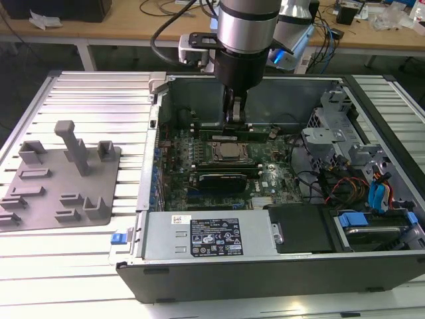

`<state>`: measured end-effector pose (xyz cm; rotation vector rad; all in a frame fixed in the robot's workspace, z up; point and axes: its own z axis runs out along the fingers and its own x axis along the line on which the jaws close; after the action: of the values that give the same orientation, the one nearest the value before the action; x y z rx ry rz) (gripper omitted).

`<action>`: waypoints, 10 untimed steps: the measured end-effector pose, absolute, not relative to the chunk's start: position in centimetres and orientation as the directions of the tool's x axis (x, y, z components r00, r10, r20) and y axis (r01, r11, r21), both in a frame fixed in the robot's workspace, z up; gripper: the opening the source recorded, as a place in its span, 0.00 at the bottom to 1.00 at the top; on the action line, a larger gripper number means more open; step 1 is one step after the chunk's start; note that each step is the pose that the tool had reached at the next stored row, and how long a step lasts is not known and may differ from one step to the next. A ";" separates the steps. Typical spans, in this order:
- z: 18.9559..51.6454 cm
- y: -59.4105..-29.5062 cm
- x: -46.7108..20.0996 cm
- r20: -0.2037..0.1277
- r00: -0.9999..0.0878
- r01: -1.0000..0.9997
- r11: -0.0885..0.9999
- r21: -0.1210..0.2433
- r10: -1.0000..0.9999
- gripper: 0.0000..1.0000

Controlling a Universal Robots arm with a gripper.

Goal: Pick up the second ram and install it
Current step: 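Pick up the second ram and move it above second insertion slot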

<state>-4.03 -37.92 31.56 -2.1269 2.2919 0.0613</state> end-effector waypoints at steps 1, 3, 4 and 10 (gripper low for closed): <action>31.5 -37.9 -4.0 -0.037 -0.073 -0.997 0.073 0.019 -0.997 0.09; 31.3 -37.9 -4.0 -0.037 -0.070 -0.997 0.069 0.019 -0.997 0.09; 31.2 -37.9 -4.0 -0.037 -0.067 -0.998 0.066 0.019 -0.997 0.09; 29.4 -37.4 -4.1 -0.037 -0.039 -0.999 0.038 0.019 -0.999 0.09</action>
<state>-4.11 -37.39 29.43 -2.1682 2.2537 0.0617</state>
